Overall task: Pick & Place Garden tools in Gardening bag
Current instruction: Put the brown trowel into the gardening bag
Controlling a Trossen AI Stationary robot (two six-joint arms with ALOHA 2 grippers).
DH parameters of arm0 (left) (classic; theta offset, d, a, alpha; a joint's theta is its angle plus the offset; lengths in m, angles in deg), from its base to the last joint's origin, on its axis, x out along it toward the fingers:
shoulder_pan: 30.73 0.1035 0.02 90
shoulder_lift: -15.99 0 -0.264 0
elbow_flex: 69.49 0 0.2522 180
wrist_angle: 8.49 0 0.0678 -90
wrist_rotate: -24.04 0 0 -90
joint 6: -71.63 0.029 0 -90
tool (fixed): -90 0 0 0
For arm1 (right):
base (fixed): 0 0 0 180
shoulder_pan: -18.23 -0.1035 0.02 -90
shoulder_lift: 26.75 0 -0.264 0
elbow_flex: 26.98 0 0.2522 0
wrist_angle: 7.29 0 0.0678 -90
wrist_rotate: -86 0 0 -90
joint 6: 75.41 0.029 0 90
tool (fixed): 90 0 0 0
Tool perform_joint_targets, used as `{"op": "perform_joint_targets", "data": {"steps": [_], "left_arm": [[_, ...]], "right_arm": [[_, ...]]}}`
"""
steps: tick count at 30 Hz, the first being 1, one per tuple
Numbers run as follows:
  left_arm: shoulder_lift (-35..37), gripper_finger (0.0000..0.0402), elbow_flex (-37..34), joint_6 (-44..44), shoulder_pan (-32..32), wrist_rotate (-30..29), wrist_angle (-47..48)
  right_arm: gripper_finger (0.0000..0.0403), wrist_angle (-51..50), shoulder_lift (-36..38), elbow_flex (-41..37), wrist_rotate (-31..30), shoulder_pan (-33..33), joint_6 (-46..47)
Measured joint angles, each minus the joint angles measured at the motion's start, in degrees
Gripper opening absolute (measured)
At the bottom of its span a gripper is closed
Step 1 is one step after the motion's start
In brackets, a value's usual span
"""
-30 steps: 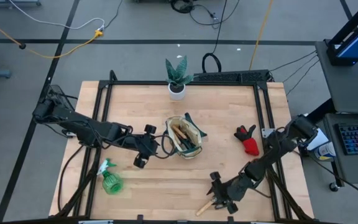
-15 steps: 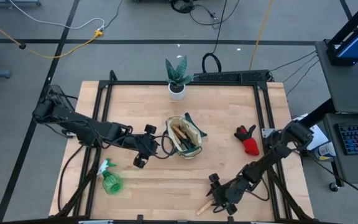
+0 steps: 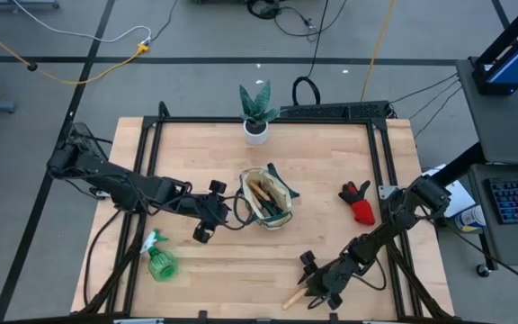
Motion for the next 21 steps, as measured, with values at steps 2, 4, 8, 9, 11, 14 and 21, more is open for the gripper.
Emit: {"op": "perform_joint_targets", "data": {"steps": [2,4,8,9,11,14,21], "left_arm": [[0.0,0.0177,0.0,0.0,0.0,0.0,0.0],[0.0,0.0177,0.0,0.0,0.0,0.0,0.0],[0.0,0.0177,0.0,0.0,0.0,0.0,0.0],[0.0,0.0177,0.0,0.0,0.0,0.0,0.0],[0.0,0.0177,0.0,0.0,0.0,0.0,0.0],[0.0,0.0177,0.0,0.0,0.0,0.0,0.0],[0.0,0.0177,0.0,0.0,0.0,0.0,0.0]], "right_arm": [[0.0171,0.1,0.0,0.0,0.1,0.6,0.0],[0.0153,0.1,0.0,0.0,1.6,1.2,0.0],[0.012,0.4,0.0,0.0,4.8,2.3,0.3],[0.0111,0.5,0.0,0.0,5.2,2.6,0.9],[0.0094,0.5,0.0,0.0,5.4,3.0,2.3],[0.0069,0.6,0.0,0.0,5.4,3.6,3.1],[0.0063,2.0,1.3,-0.2,5.2,4.9,3.0]]}}
